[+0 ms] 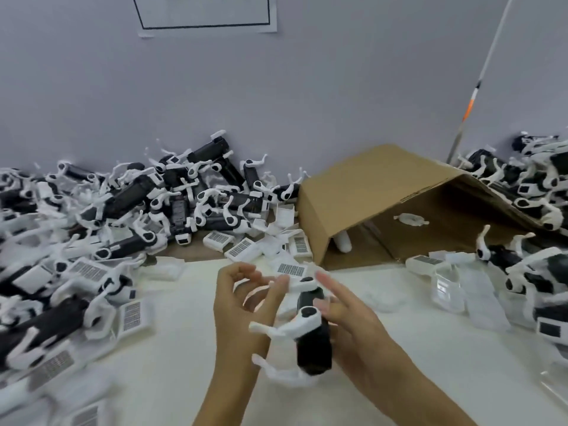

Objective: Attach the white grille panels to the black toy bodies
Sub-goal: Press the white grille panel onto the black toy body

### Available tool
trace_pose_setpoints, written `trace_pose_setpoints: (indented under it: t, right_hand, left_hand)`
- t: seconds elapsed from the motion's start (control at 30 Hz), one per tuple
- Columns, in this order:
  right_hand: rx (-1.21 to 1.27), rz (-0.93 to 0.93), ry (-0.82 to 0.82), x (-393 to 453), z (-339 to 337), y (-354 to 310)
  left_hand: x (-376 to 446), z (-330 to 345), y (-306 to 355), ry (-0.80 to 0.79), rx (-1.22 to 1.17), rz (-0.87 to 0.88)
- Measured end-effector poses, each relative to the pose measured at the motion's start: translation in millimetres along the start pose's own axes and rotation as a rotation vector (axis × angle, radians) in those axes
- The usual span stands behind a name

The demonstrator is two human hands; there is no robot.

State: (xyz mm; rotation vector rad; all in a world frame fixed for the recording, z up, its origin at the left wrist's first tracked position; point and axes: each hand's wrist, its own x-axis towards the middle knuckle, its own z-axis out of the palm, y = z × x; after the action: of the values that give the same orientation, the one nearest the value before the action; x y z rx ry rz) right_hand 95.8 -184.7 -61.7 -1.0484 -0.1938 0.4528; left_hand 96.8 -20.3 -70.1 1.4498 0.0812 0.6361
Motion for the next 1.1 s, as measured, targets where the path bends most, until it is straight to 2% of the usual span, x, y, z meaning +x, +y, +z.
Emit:
trace_pose_setpoints:
  t: [0.07,0.13,0.17,0.2,0.27,0.33,0.4,0.47,0.57,0.67,0.77,0.87,0.97,1.1]
  right_hand:
    - [-0.069,-0.183,0.068,0.2,-1.9,-2.1]
    - [-0.244,-0.337,0.080,-2.8,-3.8,-4.1]
    - [-0.346,-0.385,0.104,-4.7,-6.1,-2.8]
    - [-0.435,-0.425,0.118,-6.9,-8.9,-1.2]
    - [-0.600,-0.466,0.082,-10.5,-8.7,1.8]
    - [-0.739,-0.480,0.015,-12.4,-7.4,4.6]
    - [-0.849,-0.507,0.012,-12.3,-7.8,4.7]
    - [-0.888,-0.525,0.023,-11.4,-8.3,4.6]
    - [-0.821,-0.457,0.086,-12.4,-3.2,8.6]
    - [-0.779,-0.408,0.185,-12.7,3.2,11.9]
    - [-0.742,-0.413,0.238,-15.0,7.0,12.0]
    - [-0.806,-0.463,0.289,-18.3,7.9,10.6]
    - [-0.840,-0.512,0.340,-17.6,5.8,9.0]
    - [-0.858,-0.439,0.270,-15.7,3.5,15.3]
  left_hand:
    - [-5.2,3.3,-2.1,-0.018,0.082,-0.154]
    - [-4.9,2.0,3.6,-0.202,-0.111,-0.466]
    - [-4.5,-1.9,8.0,-0.313,-0.137,-0.545]
    - [-4.1,-5.9,8.5,-0.436,-0.142,-0.548]
    - [-4.9,-10.7,5.9,-0.607,-0.087,-0.436]
    - [-7.9,-12.0,4.7,-0.713,-0.055,-0.348]
    - [-11.4,-12.1,6.4,-0.772,-0.118,-0.331]
    - [-13.2,-11.7,9.1,-0.748,-0.173,-0.321]
    - [-15.4,-5.3,12.5,-0.650,-0.321,-0.290]
    - [-19.8,5.4,16.5,-0.476,-0.505,-0.417]
    - [-23.9,13.1,16.7,-0.334,-0.465,-0.439]
    - [-26.2,16.1,17.3,-0.344,-0.456,-0.464]
    - [-25.5,15.4,15.9,-0.372,-0.418,-0.417]
    - [-25.8,16.0,17.6,-0.328,-0.321,-0.362]
